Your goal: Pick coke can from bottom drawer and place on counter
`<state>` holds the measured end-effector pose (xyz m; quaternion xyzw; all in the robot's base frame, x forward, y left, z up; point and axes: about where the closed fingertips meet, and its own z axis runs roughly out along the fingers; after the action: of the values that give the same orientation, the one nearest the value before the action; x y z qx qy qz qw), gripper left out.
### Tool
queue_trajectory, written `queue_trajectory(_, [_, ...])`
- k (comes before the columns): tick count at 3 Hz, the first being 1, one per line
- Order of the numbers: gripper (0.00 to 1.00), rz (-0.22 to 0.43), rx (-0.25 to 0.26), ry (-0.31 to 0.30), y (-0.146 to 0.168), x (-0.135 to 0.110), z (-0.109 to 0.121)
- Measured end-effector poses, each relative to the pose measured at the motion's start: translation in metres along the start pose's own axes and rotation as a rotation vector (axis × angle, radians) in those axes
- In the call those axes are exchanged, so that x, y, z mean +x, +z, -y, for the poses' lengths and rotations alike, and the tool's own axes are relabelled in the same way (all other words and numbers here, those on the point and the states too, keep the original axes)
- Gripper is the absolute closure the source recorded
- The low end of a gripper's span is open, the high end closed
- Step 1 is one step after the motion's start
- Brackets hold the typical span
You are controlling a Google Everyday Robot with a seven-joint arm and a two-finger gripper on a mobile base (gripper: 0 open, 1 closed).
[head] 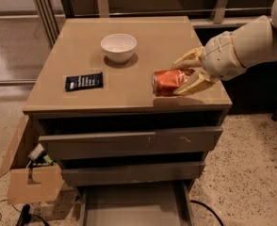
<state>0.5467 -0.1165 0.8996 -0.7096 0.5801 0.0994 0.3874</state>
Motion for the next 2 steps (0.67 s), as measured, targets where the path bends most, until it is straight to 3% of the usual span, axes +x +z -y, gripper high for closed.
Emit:
queue_trajectory(1, [1.00,0.112,0.044,0.114,0.008,0.030,0.019])
queue_trajectory(2, [1.00,0.209,0.150,0.229,0.025,0.061,0.048])
